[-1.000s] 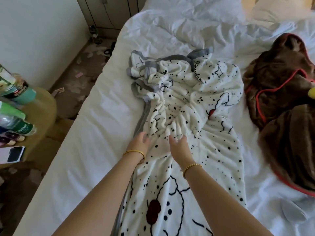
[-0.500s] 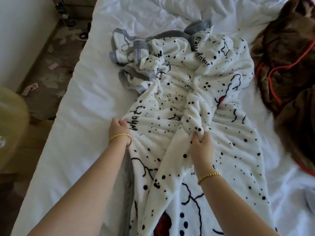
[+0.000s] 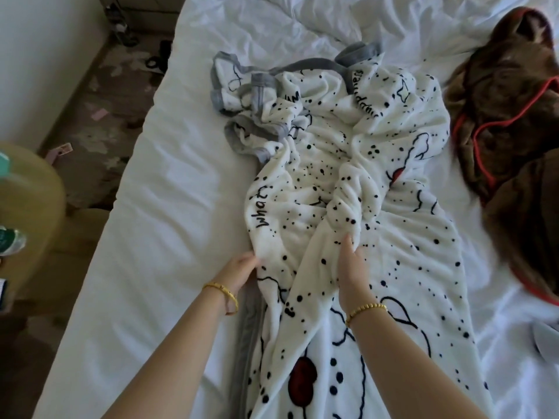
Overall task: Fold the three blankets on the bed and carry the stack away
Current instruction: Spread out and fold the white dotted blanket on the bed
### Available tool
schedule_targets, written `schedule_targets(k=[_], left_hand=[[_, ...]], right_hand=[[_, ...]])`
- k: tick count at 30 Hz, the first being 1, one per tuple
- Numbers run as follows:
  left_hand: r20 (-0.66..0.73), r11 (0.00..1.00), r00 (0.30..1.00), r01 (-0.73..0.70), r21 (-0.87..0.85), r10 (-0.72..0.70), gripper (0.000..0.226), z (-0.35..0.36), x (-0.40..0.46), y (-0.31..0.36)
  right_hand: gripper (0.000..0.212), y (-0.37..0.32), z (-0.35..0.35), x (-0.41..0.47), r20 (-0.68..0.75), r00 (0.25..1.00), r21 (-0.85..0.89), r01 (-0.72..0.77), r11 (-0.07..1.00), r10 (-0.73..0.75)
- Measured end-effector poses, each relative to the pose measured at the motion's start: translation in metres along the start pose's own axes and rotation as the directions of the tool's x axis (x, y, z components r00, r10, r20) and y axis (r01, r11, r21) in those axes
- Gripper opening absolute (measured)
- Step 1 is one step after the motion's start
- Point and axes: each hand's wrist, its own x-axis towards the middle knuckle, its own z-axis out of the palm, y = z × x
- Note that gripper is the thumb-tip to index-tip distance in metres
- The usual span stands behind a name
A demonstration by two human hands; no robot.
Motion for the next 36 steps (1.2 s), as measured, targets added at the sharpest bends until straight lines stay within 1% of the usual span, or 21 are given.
schedule_targets(k=[2,4,5,6,8,10,12,14,16,17,19,21,23,25,26,28,30,32,33,35,36], left_hand=[[-0.067,0.998,0.996,-0.05,0.03,0.052,0.045,-0.001,0.003,-0.002],[-0.181,0.978,0.975,-0.097,0.183,0.13,0.04,-0.001,0.006,0.0],[-0.173,0.969,0.976,-0.093,0.228,0.134,0.039,-0.001,0.005,0.001],[-0.149,0.965,0.984,-0.059,0.255,0.099,0.049,0.001,0.005,-0.001],[-0.09,0.916,0.996,0.038,0.398,-0.002,0.063,0.007,0.004,-0.002],[-0.142,0.865,0.99,0.051,0.498,0.023,0.058,0.012,0.005,-0.006],[-0.358,0.902,0.924,0.036,0.43,0.133,0.044,0.004,0.005,-0.007],[-0.559,0.963,0.819,0.025,0.268,0.134,0.033,-0.016,0.005,-0.013],[-0.599,0.983,0.798,0.046,0.18,0.073,0.027,-0.031,0.003,-0.022],[-0.579,0.974,0.81,0.046,0.223,0.095,0.028,-0.032,0.0,-0.024],[-0.522,0.924,0.821,-0.016,0.382,0.23,0.039,-0.026,-0.002,-0.024],[-0.473,0.904,0.829,-0.084,0.418,0.296,0.055,-0.019,-0.001,-0.018],[-0.484,0.97,0.855,-0.08,0.231,0.185,0.055,-0.018,0.002,-0.011],[-0.472,0.99,0.873,-0.077,0.119,0.124,0.045,-0.024,0.006,-0.008],[-0.451,0.989,0.882,-0.097,0.108,0.136,0.042,-0.028,0.007,-0.008],[-0.401,0.985,0.901,-0.174,0.009,0.162,0.04,-0.035,0.007,-0.005],[-0.318,0.96,0.92,-0.267,-0.084,0.228,0.03,-0.033,0.003,0.005],[-0.207,0.909,0.889,-0.417,0.001,0.408,0.017,-0.02,-0.003,0.018],[-0.104,0.87,0.864,-0.482,0.104,0.492,0.027,-0.009,-0.006,0.023],[0.143,0.78,0.846,-0.529,0.334,0.513,0.04,0.021,-0.011,0.027],[0.205,0.739,0.854,-0.517,0.433,0.478,0.043,0.036,-0.012,0.025]], right_hand=[[0.052,0.006,0.001,-0.004,0.006,1.0,0.028,0.013,1.0,-0.013],[0.058,0.009,0.0,-0.008,0.006,1.0,0.031,0.022,0.999,-0.022],[0.059,0.011,0.0,-0.011,0.016,0.999,0.014,0.028,1.0,-0.028],[0.059,0.013,0.0,-0.014,0.035,0.999,-0.008,0.041,0.999,-0.041],[0.053,0.02,0.001,-0.019,0.075,0.995,-0.054,0.069,0.996,-0.065],[0.038,0.025,0.001,-0.021,0.093,0.993,-0.087,0.083,0.993,-0.075],[0.026,0.028,0.0,-0.02,0.084,0.994,-0.116,0.086,0.99,-0.076],[0.02,0.032,-0.003,-0.019,0.054,0.994,-0.142,0.097,0.985,-0.09],[0.019,0.036,-0.007,-0.018,0.022,0.992,-0.145,0.128,0.981,-0.126],[0.02,0.038,-0.008,-0.019,0.009,0.991,-0.138,0.136,0.981,-0.136],[0.021,0.041,-0.007,-0.022,0.018,0.99,-0.123,0.142,0.982,-0.14],[0.018,0.043,-0.003,-0.026,0.069,0.99,-0.057,0.128,0.99,-0.124],[0.023,0.041,0.0,-0.03,0.093,0.989,-0.051,0.116,0.992,-0.111],[0.012,0.038,0.003,-0.031,0.049,0.991,-0.084,0.125,0.989,-0.121],[0.003,0.035,0.004,-0.032,0.013,0.992,-0.086,0.127,0.988,-0.126],[0.006,0.03,0.005,-0.032,-0.044,0.988,-0.092,0.14,0.986,-0.145],[0.019,0.028,0.008,-0.03,-0.065,0.98,-0.128,0.179,0.976,-0.188],[0.026,0.029,0.013,-0.029,-0.088,0.965,-0.165,0.231,0.959,-0.248],[0.026,0.031,0.016,-0.028,-0.105,0.956,-0.189,0.25,0.95,-0.273],[0.022,0.035,0.02,-0.027,-0.139,0.945,-0.219,0.263,0.939,-0.297],[0.02,0.036,0.02,-0.027,-0.149,0.943,-0.229,0.261,0.938,-0.299]])
